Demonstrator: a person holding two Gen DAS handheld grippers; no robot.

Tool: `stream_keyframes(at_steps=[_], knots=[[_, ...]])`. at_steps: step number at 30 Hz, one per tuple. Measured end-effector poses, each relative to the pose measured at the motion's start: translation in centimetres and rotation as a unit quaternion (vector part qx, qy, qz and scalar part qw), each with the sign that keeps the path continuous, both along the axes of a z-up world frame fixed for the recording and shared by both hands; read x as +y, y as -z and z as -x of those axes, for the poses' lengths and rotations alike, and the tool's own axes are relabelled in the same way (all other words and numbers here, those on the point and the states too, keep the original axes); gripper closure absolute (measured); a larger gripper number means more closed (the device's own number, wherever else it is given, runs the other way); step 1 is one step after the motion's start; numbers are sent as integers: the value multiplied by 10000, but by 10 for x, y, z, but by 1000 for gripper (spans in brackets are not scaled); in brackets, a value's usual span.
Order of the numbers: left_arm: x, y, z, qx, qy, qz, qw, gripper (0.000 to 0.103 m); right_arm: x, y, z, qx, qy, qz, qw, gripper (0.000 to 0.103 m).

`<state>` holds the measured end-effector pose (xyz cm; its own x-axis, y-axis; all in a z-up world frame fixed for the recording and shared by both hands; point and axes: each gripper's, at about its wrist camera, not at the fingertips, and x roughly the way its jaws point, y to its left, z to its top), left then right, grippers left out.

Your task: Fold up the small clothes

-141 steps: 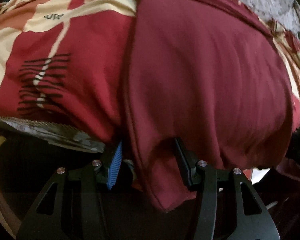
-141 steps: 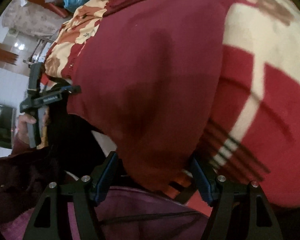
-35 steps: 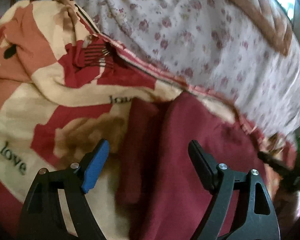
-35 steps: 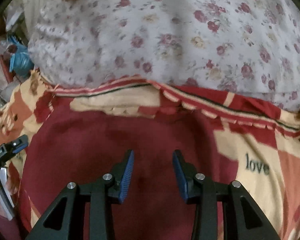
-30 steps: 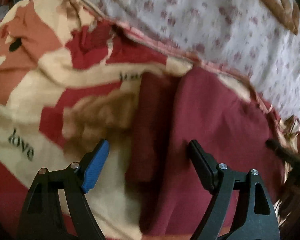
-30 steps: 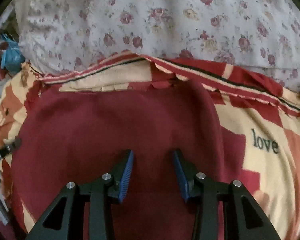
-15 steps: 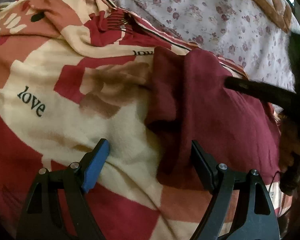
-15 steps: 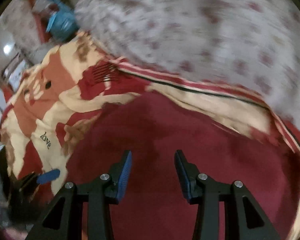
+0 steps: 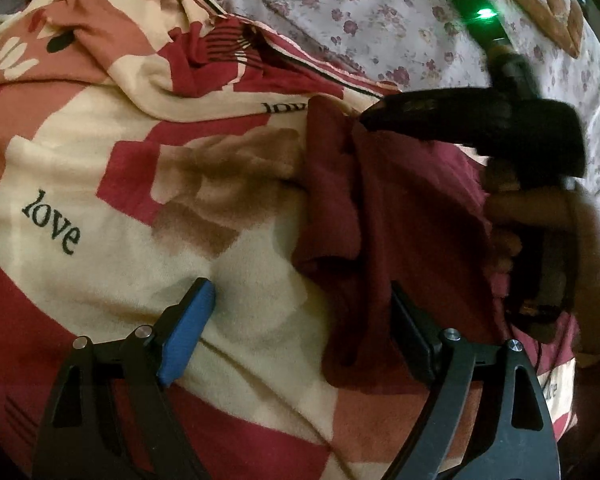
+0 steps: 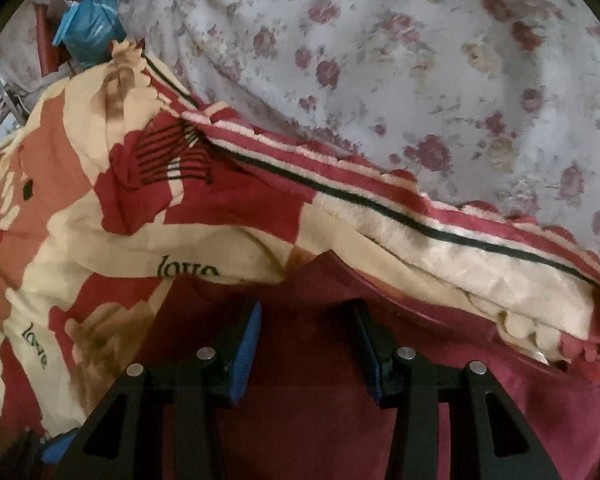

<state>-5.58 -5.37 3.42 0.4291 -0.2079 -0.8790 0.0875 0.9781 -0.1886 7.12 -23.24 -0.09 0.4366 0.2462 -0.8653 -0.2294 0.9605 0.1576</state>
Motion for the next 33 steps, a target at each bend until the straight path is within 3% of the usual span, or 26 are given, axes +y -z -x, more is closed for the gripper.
stream_keyframes(at_steps=[4, 9, 12, 15, 18, 20, 27, 33], knots=[[1, 0, 0, 2, 1, 17, 10000, 17, -19, -21, 23, -157, 125, -384, 9991, 58], [1, 0, 0, 8, -8, 20, 10000, 17, -37, -26, 48, -307, 362, -24, 9989, 58], [0, 0, 0, -4, -16, 6, 10000, 17, -51, -10, 37, -147, 683, 41, 9976, 57], [-1, 1, 0, -13, -27, 11, 10000, 17, -50, 13, 20, 100, 678, 124, 9976, 48], [-1, 1, -1, -12, -40, 20, 10000, 16, -47, 10, 13, -4, 636, 308, 9975, 45], [-1, 1, -1, -13, -41, 17, 10000, 16, -52, 5, 15, 35, 654, 176, 9977, 45], [0, 0, -1, 3, -63, 90, 9999, 16, -117, -22, 91, -63, 711, -7, 9974, 45], [1, -1, 0, 2, -111, 118, 9999, 16, -218, -27, 176, -218, 1572, 162, 9872, 44]])
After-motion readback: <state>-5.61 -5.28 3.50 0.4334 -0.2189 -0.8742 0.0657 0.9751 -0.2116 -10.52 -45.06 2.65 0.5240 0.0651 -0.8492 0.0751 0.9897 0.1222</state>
